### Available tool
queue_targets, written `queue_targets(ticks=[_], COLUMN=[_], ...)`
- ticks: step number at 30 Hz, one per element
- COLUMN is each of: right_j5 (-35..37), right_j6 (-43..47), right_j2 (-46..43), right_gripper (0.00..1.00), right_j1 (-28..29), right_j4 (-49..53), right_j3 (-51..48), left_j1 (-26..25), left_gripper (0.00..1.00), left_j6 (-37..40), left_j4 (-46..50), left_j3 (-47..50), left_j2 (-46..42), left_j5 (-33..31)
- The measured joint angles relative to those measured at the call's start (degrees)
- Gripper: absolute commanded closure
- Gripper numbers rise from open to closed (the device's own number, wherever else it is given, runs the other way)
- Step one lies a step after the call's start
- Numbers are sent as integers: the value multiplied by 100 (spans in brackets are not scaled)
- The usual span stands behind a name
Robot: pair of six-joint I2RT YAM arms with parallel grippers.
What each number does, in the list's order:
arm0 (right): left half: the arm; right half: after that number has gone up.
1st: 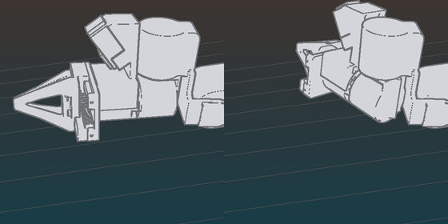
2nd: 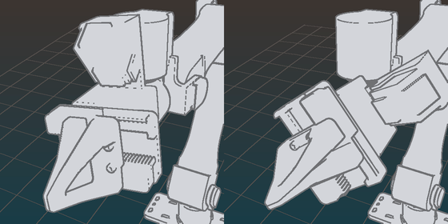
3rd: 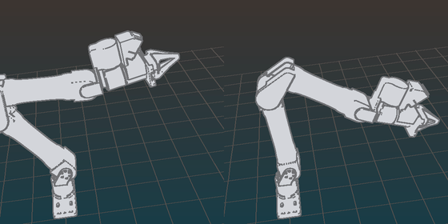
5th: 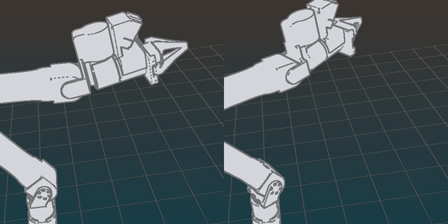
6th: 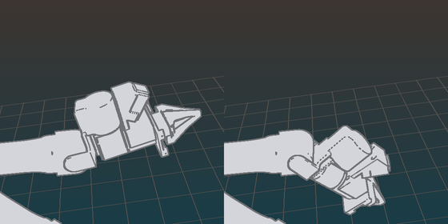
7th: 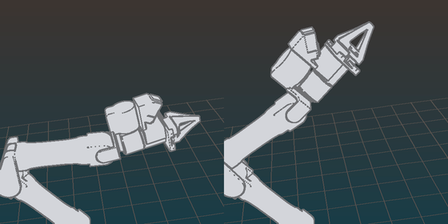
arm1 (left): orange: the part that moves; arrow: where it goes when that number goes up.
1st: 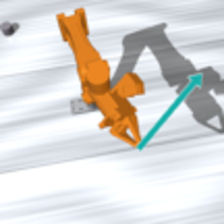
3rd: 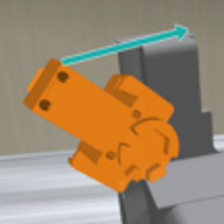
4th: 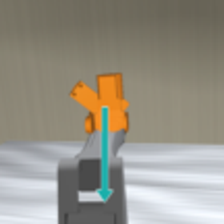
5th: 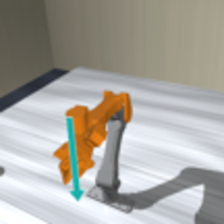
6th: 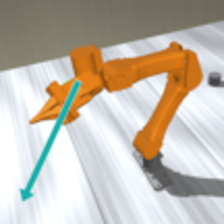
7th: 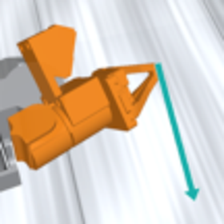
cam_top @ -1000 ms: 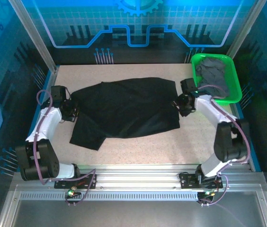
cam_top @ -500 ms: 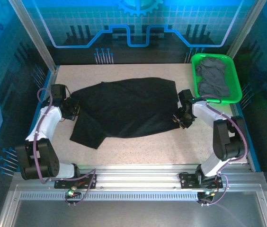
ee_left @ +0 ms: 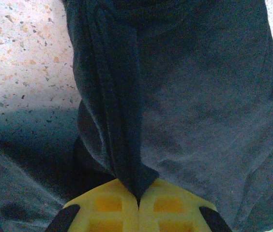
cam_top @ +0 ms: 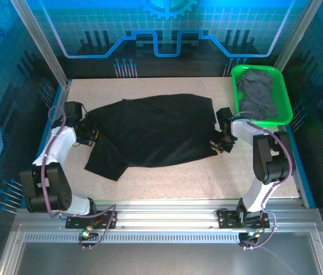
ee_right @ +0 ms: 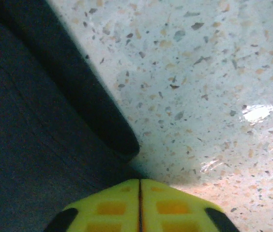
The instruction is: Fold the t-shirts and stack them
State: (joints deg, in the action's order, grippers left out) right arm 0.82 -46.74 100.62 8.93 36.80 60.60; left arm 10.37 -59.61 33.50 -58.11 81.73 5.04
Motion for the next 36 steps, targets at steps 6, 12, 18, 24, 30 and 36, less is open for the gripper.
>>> queue_targets(ticks=[6,12,18,24,30,36], right_j5=[4,2,-87,-452,-649,-887], right_j6=[9,-39,90,1047,1779,2031], right_j2=[-275,-1097,-1316,-621,-267,120], right_gripper=[100,100,77,49,57,74], right_j1=[0,17,11,-168,-343,-374], right_j4=[111,428,516,223,144,-2], right_j3=[2,26,22,20,-17,-17], left_j1=[-4,-4,-4,-4,-4,-4], left_gripper=[100,100,100,100,100,100], left_j6=[17,92,131,177,308,326], left_j4=[7,4,0,0,-13,-74], left_j3=[-96,-181,-225,-229,-229,-229], left_j2=[0,0,31,50,52,50], left_j5=[-2,-4,-4,2,131,251])
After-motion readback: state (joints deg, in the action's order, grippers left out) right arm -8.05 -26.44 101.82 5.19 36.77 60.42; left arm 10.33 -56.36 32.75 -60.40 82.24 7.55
